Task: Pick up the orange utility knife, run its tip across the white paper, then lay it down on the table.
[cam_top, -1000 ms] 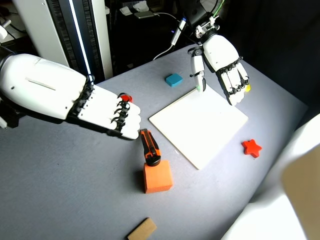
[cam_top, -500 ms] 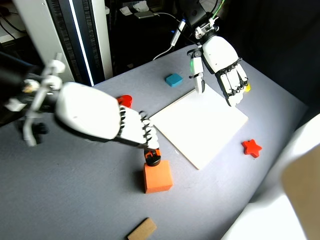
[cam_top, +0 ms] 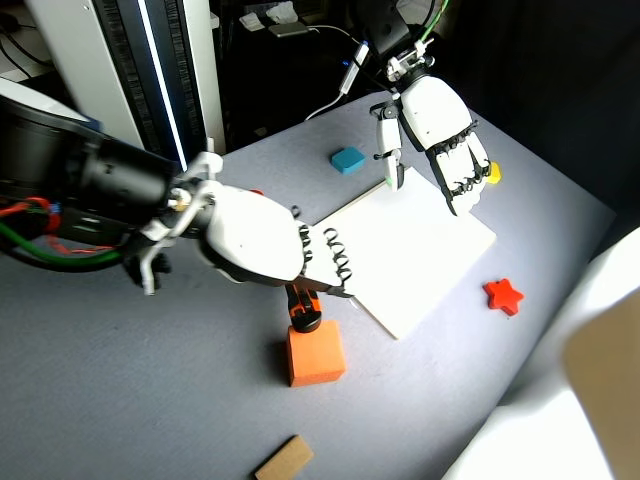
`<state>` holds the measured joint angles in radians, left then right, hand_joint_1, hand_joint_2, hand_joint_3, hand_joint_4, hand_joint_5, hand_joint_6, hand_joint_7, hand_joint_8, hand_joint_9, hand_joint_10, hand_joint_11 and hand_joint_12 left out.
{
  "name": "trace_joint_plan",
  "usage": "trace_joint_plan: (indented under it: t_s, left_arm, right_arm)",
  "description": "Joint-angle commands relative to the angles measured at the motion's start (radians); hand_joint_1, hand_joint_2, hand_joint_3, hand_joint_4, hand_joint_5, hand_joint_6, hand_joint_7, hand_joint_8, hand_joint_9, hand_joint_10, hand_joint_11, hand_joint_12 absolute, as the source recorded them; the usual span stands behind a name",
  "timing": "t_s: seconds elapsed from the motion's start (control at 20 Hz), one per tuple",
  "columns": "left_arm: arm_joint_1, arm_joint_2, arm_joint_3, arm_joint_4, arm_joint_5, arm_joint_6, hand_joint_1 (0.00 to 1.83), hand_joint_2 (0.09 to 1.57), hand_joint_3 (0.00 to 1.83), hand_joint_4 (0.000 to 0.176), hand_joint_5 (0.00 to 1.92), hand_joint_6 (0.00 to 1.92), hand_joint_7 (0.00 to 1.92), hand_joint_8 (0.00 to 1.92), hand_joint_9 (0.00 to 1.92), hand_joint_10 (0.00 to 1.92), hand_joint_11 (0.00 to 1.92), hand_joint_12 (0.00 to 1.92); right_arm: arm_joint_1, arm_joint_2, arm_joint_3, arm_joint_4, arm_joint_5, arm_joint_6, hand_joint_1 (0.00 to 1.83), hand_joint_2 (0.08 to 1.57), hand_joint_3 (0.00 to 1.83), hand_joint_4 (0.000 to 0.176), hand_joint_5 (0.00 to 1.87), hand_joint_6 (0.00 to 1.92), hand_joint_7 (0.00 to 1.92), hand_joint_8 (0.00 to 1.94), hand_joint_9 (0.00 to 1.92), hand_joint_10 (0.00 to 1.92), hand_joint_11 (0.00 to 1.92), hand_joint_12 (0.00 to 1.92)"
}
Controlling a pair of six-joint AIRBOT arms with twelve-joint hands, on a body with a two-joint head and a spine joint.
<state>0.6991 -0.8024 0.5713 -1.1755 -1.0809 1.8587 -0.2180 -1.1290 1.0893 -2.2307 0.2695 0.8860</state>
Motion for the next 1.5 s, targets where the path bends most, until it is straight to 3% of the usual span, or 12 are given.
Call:
trace_joint_plan:
  t_s: [0.0, 0.3, 0.75, 0.9, 1.1, 1.2, 1.45]
  left_arm:
    - [-0.010, 0.001, 0.000, 0.062, -0.085, 0.002, 0.27, 1.36, 0.00, 0.000, 0.02, 0.00, 0.12, 0.00, 0.17, 0.00, 0.00, 0.57]
    - [-0.010, 0.000, -0.002, 0.057, -0.085, 0.002, 0.25, 1.38, 0.00, 0.000, 0.01, 0.00, 0.08, 0.00, 0.09, 0.00, 0.00, 0.37]
    - [-0.020, -0.005, -0.008, 0.038, -0.085, 0.001, 0.18, 1.40, 0.00, 0.000, 0.01, 0.00, 0.07, 0.00, 0.09, 0.00, 0.00, 0.40]
    - [-0.021, -0.010, -0.006, 0.038, -0.085, 0.001, 0.26, 1.38, 0.00, 0.000, 0.03, 0.01, 0.08, 0.00, 0.11, 0.01, 0.00, 0.40]
    - [-0.021, -0.011, -0.001, 0.038, -0.085, 0.001, 0.16, 1.40, 0.00, 0.000, 0.02, 0.00, 0.11, 0.00, 0.12, 0.01, 0.00, 0.47]
    - [-0.021, -0.013, 0.000, 0.038, -0.085, 0.001, 0.21, 1.40, 0.00, 0.000, 0.01, 0.00, 0.08, 0.00, 0.10, 0.00, 0.00, 0.39]
    - [-0.021, -0.022, 0.001, 0.038, -0.095, 0.001, 0.20, 1.39, 0.00, 0.000, 0.00, 0.00, 0.08, 0.00, 0.11, 0.00, 0.00, 0.43]
  right_arm:
    - [-0.002, -0.003, 0.010, 0.016, -0.054, 0.000, 1.16, 1.07, 0.00, 0.000, 0.00, 0.00, 0.00, 0.00, 0.00, 0.00, 0.00, 0.00]
    - [-0.037, -0.064, 0.073, 0.015, -0.044, -0.015, 1.18, 1.06, 0.00, 0.000, 0.00, 0.00, 0.00, 0.00, 0.00, 0.00, 0.00, 0.00]
    - [-0.082, -0.148, 0.172, 0.023, -0.048, -0.015, 1.19, 1.07, 0.00, 0.000, 0.00, 0.00, 0.00, 0.00, 0.00, 0.00, 0.00, 0.00]
    - [-0.092, -0.164, 0.182, 0.024, -0.055, -0.015, 1.18, 1.06, 0.00, 0.000, 0.00, 0.00, 0.00, 0.00, 0.00, 0.00, 0.00, 0.00]
    - [-0.101, -0.178, 0.196, 0.025, -0.061, -0.016, 1.20, 1.08, 0.00, 0.000, 0.00, 0.00, 0.00, 0.00, 0.00, 0.00, 0.00, 0.00]
    - [-0.106, -0.179, 0.196, 0.025, -0.064, -0.018, 1.20, 1.09, 0.01, 0.000, 0.00, 0.00, 0.00, 0.00, 0.00, 0.00, 0.00, 0.00]
    - [-0.112, -0.175, 0.193, 0.025, -0.076, -0.028, 1.25, 1.13, 0.02, 0.000, 0.00, 0.00, 0.00, 0.00, 0.00, 0.00, 0.00, 0.00]
